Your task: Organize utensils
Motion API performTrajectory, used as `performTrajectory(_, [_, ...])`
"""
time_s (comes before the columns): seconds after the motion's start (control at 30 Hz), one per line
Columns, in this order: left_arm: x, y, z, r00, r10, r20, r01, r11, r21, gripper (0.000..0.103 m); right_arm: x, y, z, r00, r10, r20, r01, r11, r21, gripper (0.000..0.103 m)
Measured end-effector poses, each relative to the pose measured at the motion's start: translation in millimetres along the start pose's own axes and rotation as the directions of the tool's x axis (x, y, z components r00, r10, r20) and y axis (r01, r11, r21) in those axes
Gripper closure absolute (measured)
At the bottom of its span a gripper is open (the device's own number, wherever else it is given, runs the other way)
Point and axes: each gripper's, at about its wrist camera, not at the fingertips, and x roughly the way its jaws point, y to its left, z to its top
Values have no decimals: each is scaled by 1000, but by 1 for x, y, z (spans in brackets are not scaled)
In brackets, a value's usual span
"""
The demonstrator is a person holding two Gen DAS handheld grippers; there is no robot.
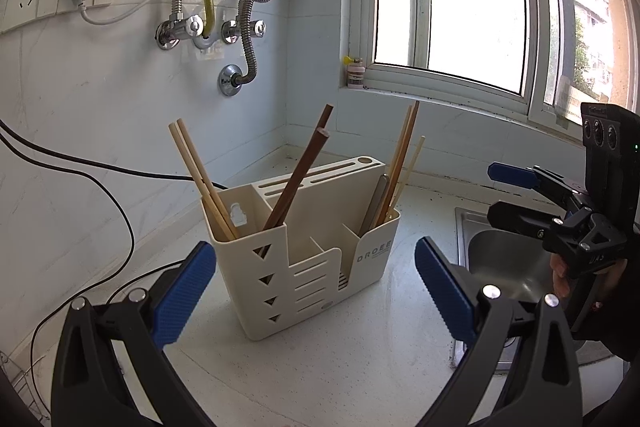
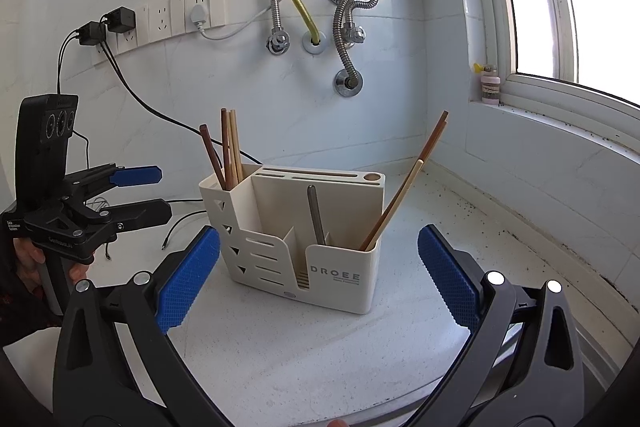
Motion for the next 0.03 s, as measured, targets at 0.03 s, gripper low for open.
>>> performTrajectory(0.03, [0,0,0,1000,1,2,-1,1000,0,5,0,0,1,1000,1,1,-1,1000,0,8])
